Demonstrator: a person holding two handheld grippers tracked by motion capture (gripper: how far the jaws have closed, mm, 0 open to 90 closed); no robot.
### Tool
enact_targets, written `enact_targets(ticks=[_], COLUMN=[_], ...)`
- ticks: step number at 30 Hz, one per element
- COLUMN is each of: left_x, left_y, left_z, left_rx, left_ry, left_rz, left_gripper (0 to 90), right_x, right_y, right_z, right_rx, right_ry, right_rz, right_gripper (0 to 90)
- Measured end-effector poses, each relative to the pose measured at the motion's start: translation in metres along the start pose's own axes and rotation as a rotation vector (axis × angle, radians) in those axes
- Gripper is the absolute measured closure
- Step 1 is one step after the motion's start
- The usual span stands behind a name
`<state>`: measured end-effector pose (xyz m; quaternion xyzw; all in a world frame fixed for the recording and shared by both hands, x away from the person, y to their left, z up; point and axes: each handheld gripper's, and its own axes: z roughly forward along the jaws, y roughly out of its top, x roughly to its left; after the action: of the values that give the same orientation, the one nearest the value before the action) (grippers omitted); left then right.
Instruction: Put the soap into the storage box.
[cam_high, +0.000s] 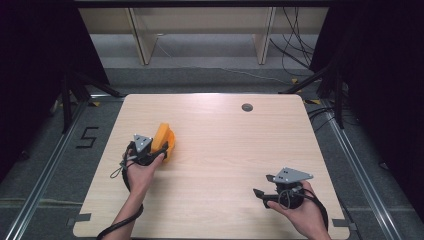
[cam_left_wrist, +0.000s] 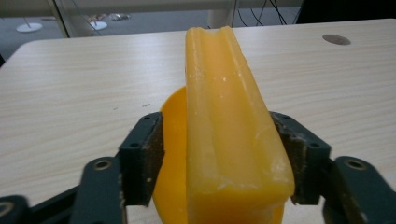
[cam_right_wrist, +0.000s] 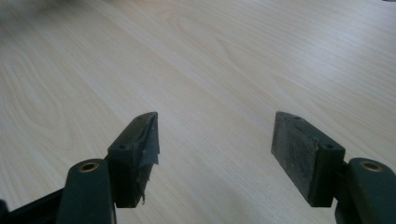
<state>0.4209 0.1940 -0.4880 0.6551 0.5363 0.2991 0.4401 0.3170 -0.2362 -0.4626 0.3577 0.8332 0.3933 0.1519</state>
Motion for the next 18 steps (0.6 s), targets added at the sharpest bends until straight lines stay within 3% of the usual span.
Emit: enact_targets(ticks=[5, 9, 14, 18], left_x=[0.001, 0.004, 0.015, 0.021], left_y=[0.006, 0.006, 0.0, -0.004], left_z=[-0.01, -0.021, -0.039, -0.047], left_rx=[0.018, 0.032, 0.049, 0.048], left_ry=[-0.028, -0.06, -0.095, -0.103], left_rz=[0.033, 0.056, 0.069, 0.076], left_gripper=[24.6, 22.7, 21.5, 21.3], right_x=[0.0, 0.0, -0.002, -0.002], right_y=[0.0, 0.0, -0.001, -0.001], right_z=[0.0, 0.001, 0.0, 0.0], right_rx=[0.003, 0.008, -0.004, -0.004], right_ry=[-0.011, 0.001, -0.017, -0.018], right_rz=[0.0, -0.001, -0.001, 0.004], right_gripper=[32.1, 31.6, 31.3, 31.2])
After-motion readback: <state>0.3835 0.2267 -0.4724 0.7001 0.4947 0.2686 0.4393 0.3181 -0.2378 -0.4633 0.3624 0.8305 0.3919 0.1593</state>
